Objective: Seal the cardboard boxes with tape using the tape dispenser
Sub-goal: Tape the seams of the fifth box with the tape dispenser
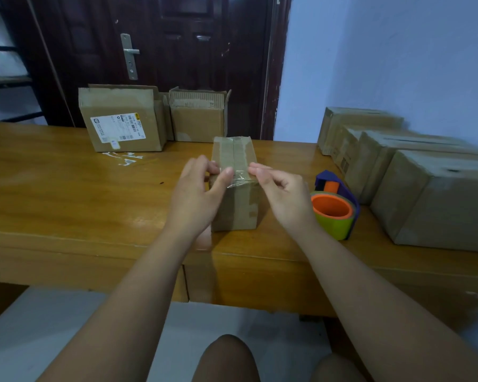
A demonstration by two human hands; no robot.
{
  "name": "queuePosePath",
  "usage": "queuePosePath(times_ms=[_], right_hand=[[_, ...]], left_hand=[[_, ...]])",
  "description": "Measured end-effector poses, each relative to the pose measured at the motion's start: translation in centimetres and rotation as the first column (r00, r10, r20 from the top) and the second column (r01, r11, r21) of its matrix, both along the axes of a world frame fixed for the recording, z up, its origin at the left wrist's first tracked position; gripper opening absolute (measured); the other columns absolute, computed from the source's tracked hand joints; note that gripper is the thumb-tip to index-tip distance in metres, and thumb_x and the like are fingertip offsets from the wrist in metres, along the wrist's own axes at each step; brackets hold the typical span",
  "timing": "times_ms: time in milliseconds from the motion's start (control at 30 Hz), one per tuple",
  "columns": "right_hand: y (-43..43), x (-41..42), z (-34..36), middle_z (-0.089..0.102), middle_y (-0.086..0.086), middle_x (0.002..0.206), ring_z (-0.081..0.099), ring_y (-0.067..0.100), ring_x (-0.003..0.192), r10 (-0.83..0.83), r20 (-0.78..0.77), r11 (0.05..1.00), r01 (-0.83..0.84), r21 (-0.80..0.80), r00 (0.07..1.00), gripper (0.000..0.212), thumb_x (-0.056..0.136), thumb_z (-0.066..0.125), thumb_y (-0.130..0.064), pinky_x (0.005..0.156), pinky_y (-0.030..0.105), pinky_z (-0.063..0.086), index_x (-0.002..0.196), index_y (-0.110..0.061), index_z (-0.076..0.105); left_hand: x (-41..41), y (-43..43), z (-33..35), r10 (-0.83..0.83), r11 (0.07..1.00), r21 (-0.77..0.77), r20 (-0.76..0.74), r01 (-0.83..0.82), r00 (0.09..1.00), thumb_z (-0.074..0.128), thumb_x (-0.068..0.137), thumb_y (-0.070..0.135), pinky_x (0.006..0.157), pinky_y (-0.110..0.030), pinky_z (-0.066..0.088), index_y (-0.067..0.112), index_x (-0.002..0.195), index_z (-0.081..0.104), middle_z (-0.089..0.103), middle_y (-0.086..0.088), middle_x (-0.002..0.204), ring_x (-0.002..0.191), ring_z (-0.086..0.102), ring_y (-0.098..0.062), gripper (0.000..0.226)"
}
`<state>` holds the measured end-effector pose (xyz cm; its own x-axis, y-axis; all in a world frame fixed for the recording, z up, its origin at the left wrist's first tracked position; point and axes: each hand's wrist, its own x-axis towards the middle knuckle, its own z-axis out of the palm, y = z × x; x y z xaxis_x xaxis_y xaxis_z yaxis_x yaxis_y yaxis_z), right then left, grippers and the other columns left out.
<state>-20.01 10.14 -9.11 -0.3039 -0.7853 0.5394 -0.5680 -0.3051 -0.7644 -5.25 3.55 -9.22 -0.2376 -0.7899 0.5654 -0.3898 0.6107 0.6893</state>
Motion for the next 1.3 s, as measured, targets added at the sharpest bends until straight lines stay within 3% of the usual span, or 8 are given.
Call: queuePosePath(times_ms=[167, 433, 700, 933, 1033, 1133, 1233, 1300], right_hand=[[0.2, -0.6, 0.6, 0.062, -0.004, 0.128, 0.056, 0.004, 0.117, 0.095, 0.086, 0.991, -0.102, 0.090, 0.992, 0.031, 0.089, 0.065, -0.023, 0.101, 0.030, 0.048, 0.119, -0.015, 0.066], [0.5, -1.0, 0.0, 0.053, -0.010, 0.136, 0.047, 0.003, 0.127, 0.157, 0.077, 0.980, -0.165, 0.114, 0.985, 0.035, 0.092, 0.060, -0.012, 0.108, 0.033, 0.042, 0.126, -0.020, 0.059], [0.2, -0.6, -0.5, 0.054, -0.011, 0.135, 0.048, 0.005, 0.127, 0.103, 0.028, 0.992, -0.105, 0.070, 0.994, 0.031, 0.095, 0.057, -0.016, 0.106, 0.035, 0.044, 0.124, -0.024, 0.060], [0.6, -0.3, -0.9, 0.052, -0.018, 0.128, 0.046, -0.004, 0.125, 0.241, 0.226, 0.967, -0.253, 0.022, 0.944, 0.031, 0.096, 0.051, -0.007, 0.109, 0.031, 0.040, 0.112, -0.032, 0.061], [0.8, 0.0, -0.8, 0.051, -0.016, 0.130, 0.045, 0.000, 0.128, 0.237, 0.265, 0.967, -0.253, 0.026, 0.935, 0.033, 0.097, 0.047, -0.004, 0.110, 0.034, 0.039, 0.110, -0.030, 0.062], [1.0, 1.0, -0.7, 0.046, -0.005, 0.143, 0.040, 0.008, 0.133, 0.025, 0.085, 0.998, -0.029, 0.053, 0.996, 0.034, 0.098, 0.044, -0.005, 0.113, 0.032, 0.032, 0.123, -0.022, 0.062], [2.0, 3.2, -1.3, 0.045, 0.001, 0.139, 0.039, 0.014, 0.125, -0.352, -0.245, 0.936, 0.338, -0.098, 0.903, 0.032, 0.097, 0.051, -0.017, 0.098, 0.019, 0.032, 0.125, -0.025, 0.063], [2.9, 4.3, -1.7, 0.047, 0.004, 0.125, 0.037, 0.010, 0.110, -0.410, -0.273, 0.909, 0.367, -0.197, 0.870, 0.028, 0.095, 0.054, -0.028, 0.085, 0.010, 0.028, 0.120, -0.026, 0.066]], left_hand=[[0.8, 0.6, -0.4, -0.101, 0.994, 0.024, -0.061, 0.103, 0.993, 0.062, 0.087, 0.031, 0.078, -0.017, 0.046, 0.022, 0.101, 0.050, 0.045, 0.010, 0.122, 0.109, 0.047, -0.007, 0.021], [2.5, 0.1, -1.4, -0.361, 0.917, 0.111, -0.181, 0.383, 0.915, 0.053, 0.093, 0.022, 0.086, -0.013, 0.041, 0.037, 0.102, 0.051, 0.041, 0.013, 0.136, 0.113, 0.045, 0.005, 0.018], [1.7, 0.0, -1.6, -0.271, 0.962, -0.024, -0.156, 0.271, 0.950, 0.052, 0.094, 0.009, 0.094, -0.008, 0.039, 0.036, 0.096, 0.050, 0.047, 0.009, 0.122, 0.116, 0.042, 0.010, 0.027], [1.9, 0.4, -2.4, -0.184, 0.977, -0.122, -0.080, 0.173, 0.980, 0.054, 0.088, 0.047, 0.096, -0.034, 0.043, 0.026, 0.104, 0.055, 0.048, 0.012, 0.115, 0.120, 0.045, -0.008, 0.026], [1.1, 1.2, -2.6, -0.045, 0.980, -0.195, -0.081, 0.028, 0.996, 0.045, 0.088, 0.045, 0.088, -0.027, 0.040, 0.019, 0.102, 0.061, 0.051, 0.011, 0.109, 0.106, 0.046, -0.014, 0.033], [0.8, 1.8, -2.5, 0.050, 0.959, -0.276, -0.043, -0.060, 0.998, 0.047, 0.088, 0.045, 0.083, -0.010, 0.026, 0.015, 0.100, 0.065, 0.058, 0.000, 0.104, 0.098, 0.053, -0.025, 0.037], [0.7, 2.7, -2.3, 0.094, 0.945, -0.320, 0.057, -0.070, 0.994, 0.043, 0.087, 0.058, 0.082, -0.027, 0.028, 0.022, 0.106, 0.067, 0.059, -0.001, 0.103, 0.094, 0.052, -0.026, 0.047], [0.7, 3.6, -2.1, 0.126, 0.936, -0.343, 0.101, -0.084, 0.987, 0.039, 0.093, 0.051, 0.082, -0.036, 0.031, 0.027, 0.113, 0.066, 0.059, 0.003, 0.103, 0.091, 0.047, -0.021, 0.041]])
